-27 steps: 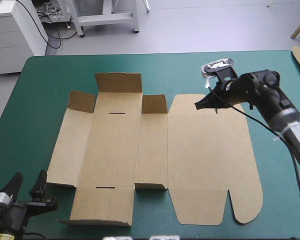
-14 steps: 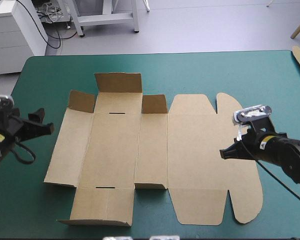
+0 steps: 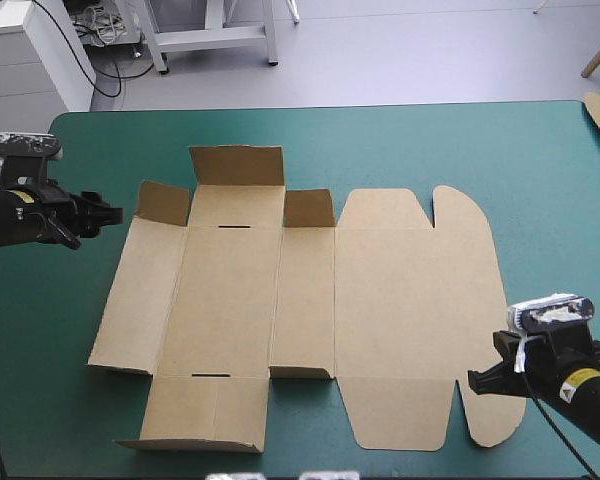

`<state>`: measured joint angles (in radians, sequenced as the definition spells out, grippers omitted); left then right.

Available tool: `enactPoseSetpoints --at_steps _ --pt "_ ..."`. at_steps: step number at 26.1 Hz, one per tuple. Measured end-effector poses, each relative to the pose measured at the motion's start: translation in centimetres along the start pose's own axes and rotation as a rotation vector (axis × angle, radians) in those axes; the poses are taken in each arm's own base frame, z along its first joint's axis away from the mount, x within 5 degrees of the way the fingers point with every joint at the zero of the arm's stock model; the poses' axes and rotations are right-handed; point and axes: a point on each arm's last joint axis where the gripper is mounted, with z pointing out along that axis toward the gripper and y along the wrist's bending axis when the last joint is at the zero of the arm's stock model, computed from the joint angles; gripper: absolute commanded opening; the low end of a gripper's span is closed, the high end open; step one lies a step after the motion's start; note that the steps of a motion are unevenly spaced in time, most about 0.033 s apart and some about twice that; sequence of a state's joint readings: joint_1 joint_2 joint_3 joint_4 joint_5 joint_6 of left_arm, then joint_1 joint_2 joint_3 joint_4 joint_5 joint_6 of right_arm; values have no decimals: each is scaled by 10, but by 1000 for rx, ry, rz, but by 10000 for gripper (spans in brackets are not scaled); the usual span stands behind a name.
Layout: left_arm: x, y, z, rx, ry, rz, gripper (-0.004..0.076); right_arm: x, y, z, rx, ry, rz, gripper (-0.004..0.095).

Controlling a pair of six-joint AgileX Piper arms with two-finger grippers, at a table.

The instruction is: Fold the box

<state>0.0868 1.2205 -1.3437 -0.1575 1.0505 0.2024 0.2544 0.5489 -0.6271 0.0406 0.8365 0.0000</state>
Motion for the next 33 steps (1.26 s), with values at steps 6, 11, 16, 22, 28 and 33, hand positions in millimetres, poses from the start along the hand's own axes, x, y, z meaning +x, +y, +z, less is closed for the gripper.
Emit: enactPoseSetpoints --at_steps 6,11,16,22,28,33 --pt "13 16 21 29 129 -100 442 31 0 -15 -3 -114 -3 -2" --pt "60 57 51 107 237 -341 442 43 -1 -17 -1 -143 -30 -2" --pt "96 80 87 199 383 -471 442 44 -1 -20 2 -165 -42 -2" --pt "102 82 105 290 437 -473 442 44 -1 -20 5 -170 -44 -2" --pt "120 81 124 335 521 -482 442 41 -1 -20 7 -203 -59 -2" --pt "125 82 130 335 545 -477 442 40 -1 -20 8 -207 -64 -2"
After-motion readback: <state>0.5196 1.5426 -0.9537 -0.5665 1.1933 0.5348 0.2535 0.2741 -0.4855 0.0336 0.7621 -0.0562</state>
